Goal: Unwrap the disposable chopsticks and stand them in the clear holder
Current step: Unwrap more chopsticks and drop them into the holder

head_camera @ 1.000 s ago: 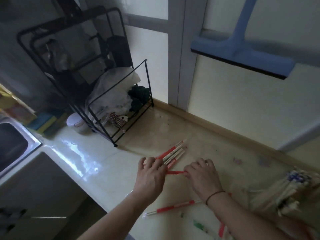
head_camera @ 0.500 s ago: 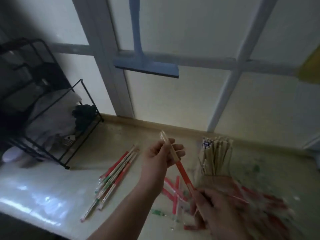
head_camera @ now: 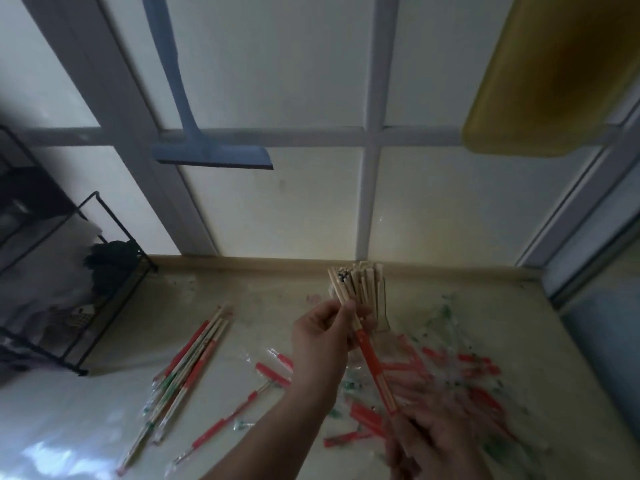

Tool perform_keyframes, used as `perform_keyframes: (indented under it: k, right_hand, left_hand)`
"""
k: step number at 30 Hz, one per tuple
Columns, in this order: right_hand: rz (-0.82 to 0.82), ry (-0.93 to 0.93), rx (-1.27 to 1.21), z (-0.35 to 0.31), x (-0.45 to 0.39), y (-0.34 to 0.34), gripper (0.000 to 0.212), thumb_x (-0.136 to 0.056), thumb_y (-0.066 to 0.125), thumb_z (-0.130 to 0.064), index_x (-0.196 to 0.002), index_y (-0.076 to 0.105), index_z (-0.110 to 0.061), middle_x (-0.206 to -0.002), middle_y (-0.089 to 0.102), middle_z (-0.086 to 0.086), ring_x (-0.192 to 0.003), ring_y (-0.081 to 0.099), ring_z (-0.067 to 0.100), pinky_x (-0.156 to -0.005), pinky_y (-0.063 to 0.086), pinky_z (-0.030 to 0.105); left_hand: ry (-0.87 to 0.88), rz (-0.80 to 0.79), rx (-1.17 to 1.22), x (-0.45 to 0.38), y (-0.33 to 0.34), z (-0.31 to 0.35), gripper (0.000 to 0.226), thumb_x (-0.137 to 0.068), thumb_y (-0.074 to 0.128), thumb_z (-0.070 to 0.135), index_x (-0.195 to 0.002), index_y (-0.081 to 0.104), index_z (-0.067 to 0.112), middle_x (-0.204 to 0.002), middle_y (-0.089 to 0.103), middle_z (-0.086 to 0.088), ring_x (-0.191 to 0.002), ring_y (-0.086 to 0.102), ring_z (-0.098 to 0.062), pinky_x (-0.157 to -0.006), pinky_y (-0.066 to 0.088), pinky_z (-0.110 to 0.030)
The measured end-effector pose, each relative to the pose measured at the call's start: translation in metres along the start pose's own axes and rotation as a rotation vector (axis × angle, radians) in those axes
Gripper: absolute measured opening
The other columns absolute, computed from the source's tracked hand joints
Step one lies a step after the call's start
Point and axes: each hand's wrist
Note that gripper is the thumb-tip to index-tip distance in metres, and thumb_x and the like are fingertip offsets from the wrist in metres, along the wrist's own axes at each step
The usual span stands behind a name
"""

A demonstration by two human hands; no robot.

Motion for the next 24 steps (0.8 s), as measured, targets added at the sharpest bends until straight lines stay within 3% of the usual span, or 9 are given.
perform_keyframes:
  k: [4, 7, 9, 11, 15, 19, 24]
  right_hand:
    - [0.028, 0.031, -0.096, 0.007, 0.0, -0.003, 0.048, -0.087, 0.059, 0.005, -0.047, 0.068, -0.02, -0.062, 0.069, 0.013, -0.045, 0.059, -0.002, -0.044, 0.045, 0.013]
    - [0.003, 0.028, -0.133, 0.015, -0.002, -0.003, 0.038, -0.092, 0.056, 0.002, -0.058, 0.07, -0.012, -0.056, 0.063, 0.02, -0.042, 0.059, 0.023, -0.041, 0.044, 0.025]
    - [0.008, 0.052, -0.135, 0.02, -0.005, -0.005, 0.03, -0.092, 0.055, -0.002, -0.068, 0.071, -0.008, -0.056, 0.062, 0.021, -0.041, 0.057, 0.031, -0.041, 0.041, 0.028]
    - [-0.008, 0.046, -0.098, 0.021, -0.006, -0.007, 0.024, -0.092, 0.057, -0.004, -0.073, 0.07, -0.005, -0.059, 0.064, 0.022, -0.041, 0.058, 0.031, -0.041, 0.043, 0.029]
    - [-0.018, 0.048, -0.019, 0.02, -0.005, -0.01, 0.028, -0.089, 0.06, -0.004, -0.063, 0.07, -0.011, -0.067, 0.072, 0.006, -0.052, 0.064, 0.024, -0.047, 0.051, 0.028]
    - [-0.085, 0.109, -0.086, 0.018, -0.003, -0.014, 0.022, -0.082, 0.065, -0.018, -0.064, 0.068, -0.006, -0.061, 0.067, 0.013, -0.049, 0.065, 0.019, -0.046, 0.049, 0.027]
    - [-0.12, 0.194, 0.043, 0.05, 0.0, -0.036, 0.013, -0.086, 0.066, -0.009, -0.074, 0.071, -0.007, -0.061, 0.069, 0.011, -0.047, 0.062, 0.021, -0.048, 0.049, 0.027]
  left_hand:
    - [-0.058, -0.063, -0.051, 0.012, 0.002, -0.009, 0.02, -0.096, 0.057, 0.014, -0.093, 0.071, 0.0, -0.085, 0.075, -0.012, -0.08, 0.074, -0.023, -0.078, 0.06, -0.039]
    - [-0.075, -0.082, -0.088, 0.01, -0.001, -0.009, 0.024, -0.095, 0.058, 0.021, -0.095, 0.071, 0.0, -0.089, 0.074, -0.018, -0.086, 0.073, -0.028, -0.087, 0.058, -0.048]
    - [-0.061, -0.062, -0.033, 0.003, -0.005, -0.002, 0.035, -0.092, 0.058, 0.033, -0.102, 0.069, 0.001, -0.097, 0.07, -0.027, -0.092, 0.072, -0.035, -0.088, 0.057, -0.051]
    - [-0.051, -0.013, 0.039, -0.009, -0.01, 0.009, 0.045, -0.087, 0.056, 0.042, -0.106, 0.067, 0.002, -0.101, 0.072, -0.022, -0.094, 0.071, -0.037, -0.084, 0.058, -0.046]
    - [-0.055, 0.003, 0.014, -0.03, -0.019, 0.024, 0.028, -0.098, 0.052, 0.023, -0.096, 0.071, 0.003, -0.097, 0.074, -0.018, -0.094, 0.072, -0.034, -0.078, 0.057, -0.039]
    - [-0.056, 0.006, 0.038, -0.04, -0.027, 0.028, 0.027, -0.101, 0.048, 0.02, -0.092, 0.068, 0.005, -0.092, 0.075, -0.014, -0.086, 0.073, -0.026, -0.078, 0.057, -0.039]
    - [-0.088, 0.14, 0.226, -0.069, -0.06, 0.044, 0.022, -0.101, 0.05, 0.026, -0.097, 0.062, 0.008, -0.09, 0.076, -0.007, -0.077, 0.074, -0.018, -0.063, 0.059, -0.032]
Point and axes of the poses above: each hand's wrist, its own x-axis away from the middle knuckle, its own y-axis out of the palm, z = x × y
